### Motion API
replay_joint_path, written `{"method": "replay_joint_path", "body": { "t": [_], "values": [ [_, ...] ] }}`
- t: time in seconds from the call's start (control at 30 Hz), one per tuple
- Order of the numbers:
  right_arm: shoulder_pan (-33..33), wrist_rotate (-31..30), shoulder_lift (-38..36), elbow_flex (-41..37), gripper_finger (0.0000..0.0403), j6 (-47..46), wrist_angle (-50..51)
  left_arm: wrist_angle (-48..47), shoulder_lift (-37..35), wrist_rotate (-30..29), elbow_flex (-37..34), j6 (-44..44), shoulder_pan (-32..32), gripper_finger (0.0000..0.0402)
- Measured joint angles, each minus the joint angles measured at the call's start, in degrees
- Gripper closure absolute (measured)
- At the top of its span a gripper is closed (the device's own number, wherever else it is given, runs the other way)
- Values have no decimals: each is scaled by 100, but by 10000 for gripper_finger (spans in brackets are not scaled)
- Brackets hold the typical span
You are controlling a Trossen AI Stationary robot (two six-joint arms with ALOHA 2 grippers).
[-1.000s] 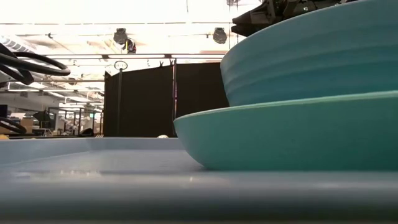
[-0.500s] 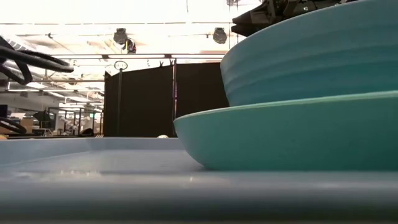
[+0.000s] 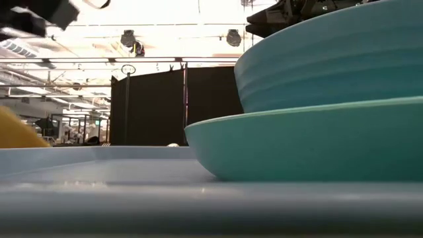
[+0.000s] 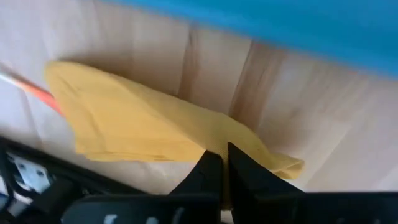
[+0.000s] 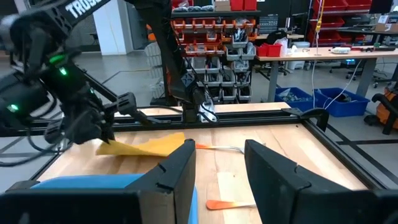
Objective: Set up tray
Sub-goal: Put the yellow table napkin on the blue tray to the left of the blue plate
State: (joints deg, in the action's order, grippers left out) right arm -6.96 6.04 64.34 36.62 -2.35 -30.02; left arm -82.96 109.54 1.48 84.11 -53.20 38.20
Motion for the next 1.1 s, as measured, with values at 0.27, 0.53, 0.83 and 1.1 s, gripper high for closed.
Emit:
{"method": "replay_joint_path", "body": {
  "t": [0.27,0.53,0.83,1.1],
  "values": [
    [0,0,0,0,271,4,2,-147,-4,-632,609,704,-461,398],
    [0,0,0,0,271,20,-15,66,-4,-716,805,1431,-804,399],
    [0,0,0,0,271,20,-15,501,-4,-963,1304,2287,-820,399],
    [0,0,0,0,271,13,-17,1623,-4,-1115,1404,3346,-867,399]
  ]
}}
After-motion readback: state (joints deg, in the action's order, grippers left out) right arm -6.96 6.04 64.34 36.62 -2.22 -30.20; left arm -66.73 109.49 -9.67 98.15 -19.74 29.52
